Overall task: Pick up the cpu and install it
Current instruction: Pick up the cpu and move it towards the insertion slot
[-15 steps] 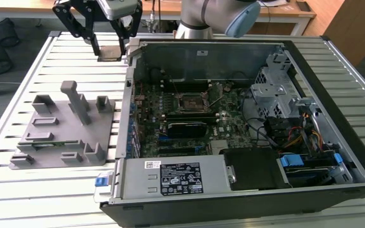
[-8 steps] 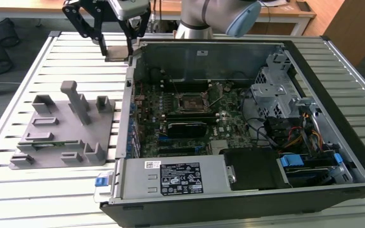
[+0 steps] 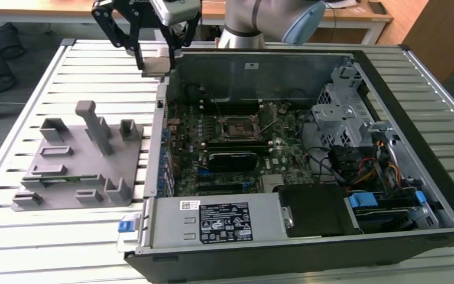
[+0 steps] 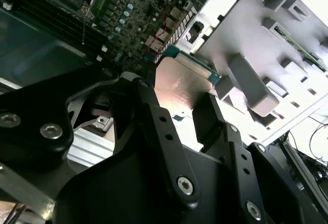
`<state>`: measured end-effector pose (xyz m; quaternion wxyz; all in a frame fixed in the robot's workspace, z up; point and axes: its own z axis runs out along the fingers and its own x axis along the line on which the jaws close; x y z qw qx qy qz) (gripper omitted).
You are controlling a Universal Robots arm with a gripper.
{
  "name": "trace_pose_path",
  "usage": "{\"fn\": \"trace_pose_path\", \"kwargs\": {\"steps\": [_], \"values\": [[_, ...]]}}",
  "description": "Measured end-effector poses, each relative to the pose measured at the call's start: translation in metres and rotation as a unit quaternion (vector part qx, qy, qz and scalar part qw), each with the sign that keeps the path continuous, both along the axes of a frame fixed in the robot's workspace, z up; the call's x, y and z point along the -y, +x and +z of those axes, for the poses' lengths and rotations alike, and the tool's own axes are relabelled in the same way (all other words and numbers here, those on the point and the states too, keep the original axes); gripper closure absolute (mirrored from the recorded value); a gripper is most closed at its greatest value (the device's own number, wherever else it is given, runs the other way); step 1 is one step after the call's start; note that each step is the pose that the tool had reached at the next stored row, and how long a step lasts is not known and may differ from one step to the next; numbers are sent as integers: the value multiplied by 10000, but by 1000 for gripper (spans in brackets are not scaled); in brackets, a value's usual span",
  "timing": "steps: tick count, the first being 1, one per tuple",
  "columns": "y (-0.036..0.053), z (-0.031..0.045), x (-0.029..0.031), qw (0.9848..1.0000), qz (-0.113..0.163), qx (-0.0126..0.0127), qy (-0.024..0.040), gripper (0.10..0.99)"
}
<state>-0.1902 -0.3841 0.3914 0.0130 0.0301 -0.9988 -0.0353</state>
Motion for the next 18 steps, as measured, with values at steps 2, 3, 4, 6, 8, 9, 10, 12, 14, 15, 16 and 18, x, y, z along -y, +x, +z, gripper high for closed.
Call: {"fn": "trace_pose_path", "kwargs": {"steps": [2, 3, 4, 6, 8, 9, 10, 12, 14, 15, 16, 18], "values": [[29, -3, 0, 10000, 0, 0, 0, 553], [41, -4, 0, 10000, 0, 0, 0, 553], [52, -5, 0, 10000, 0, 0, 0, 553], [79, -7, 0, 10000, 0, 0, 0, 553], [113, -9, 0, 10000, 0, 0, 0, 553], [130, -10, 0, 10000, 0, 0, 0, 553], [148, -10, 0, 10000, 0, 0, 0, 553], [190, -13, 0, 10000, 0, 0, 0, 553], [229, -16, 0, 10000, 0, 0, 0, 553], [244, -17, 0, 10000, 0, 0, 0, 553], [262, -18, 0, 10000, 0, 0, 0, 553], [316, -23, 0, 10000, 0, 0, 0, 553]]}}
